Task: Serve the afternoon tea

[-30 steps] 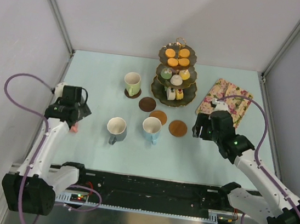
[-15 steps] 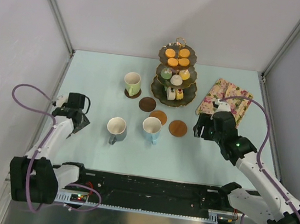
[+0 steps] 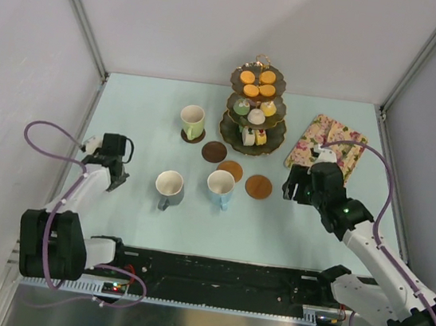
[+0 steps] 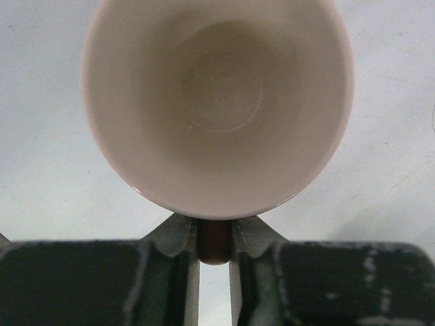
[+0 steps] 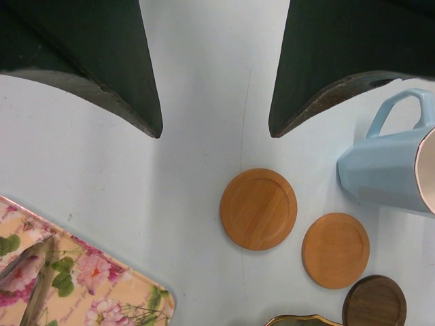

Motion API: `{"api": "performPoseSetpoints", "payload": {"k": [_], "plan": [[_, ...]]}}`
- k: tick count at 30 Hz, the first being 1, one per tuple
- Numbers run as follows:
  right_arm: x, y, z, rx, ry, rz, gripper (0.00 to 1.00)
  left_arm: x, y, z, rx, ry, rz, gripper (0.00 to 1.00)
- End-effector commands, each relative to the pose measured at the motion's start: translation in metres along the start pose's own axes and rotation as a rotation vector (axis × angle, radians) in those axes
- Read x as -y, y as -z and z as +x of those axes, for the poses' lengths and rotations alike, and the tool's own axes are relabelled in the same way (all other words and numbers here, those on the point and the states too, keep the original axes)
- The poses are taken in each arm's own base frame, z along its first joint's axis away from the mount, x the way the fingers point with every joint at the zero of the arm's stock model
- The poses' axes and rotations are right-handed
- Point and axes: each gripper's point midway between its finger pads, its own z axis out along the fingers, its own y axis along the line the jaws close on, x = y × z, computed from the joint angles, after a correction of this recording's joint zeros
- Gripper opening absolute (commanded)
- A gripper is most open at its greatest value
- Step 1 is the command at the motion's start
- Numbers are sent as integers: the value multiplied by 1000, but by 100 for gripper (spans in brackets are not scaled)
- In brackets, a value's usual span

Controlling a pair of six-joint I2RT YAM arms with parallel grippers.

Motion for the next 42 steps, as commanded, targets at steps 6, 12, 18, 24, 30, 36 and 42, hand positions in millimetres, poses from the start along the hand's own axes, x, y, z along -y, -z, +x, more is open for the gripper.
{"api": "performPoseSetpoints", "payload": {"k": [6, 12, 18, 24, 30, 36, 42], "plan": [[4, -4, -9, 36, -11, 16, 70, 22, 41, -48, 182, -22, 155, 0], [6, -5, -12, 44, -21, 21, 70, 64, 103, -79, 335, -145, 303, 0], [11, -5, -14, 51, -29, 39, 70, 109, 170, -96, 442, -237, 464, 0], [14, -4, -15, 57, -37, 53, 70, 166, 222, -78, 436, -390, 661, 0], [14, -1, -19, 72, -43, 53, 70, 221, 241, -36, 336, -556, 806, 0], [16, 0, -21, 72, -41, 65, 70, 260, 234, -3, 242, -652, 851, 0], [22, 0, -17, 59, -40, 93, 70, 284, 215, 20, 168, -701, 843, 0]]}}
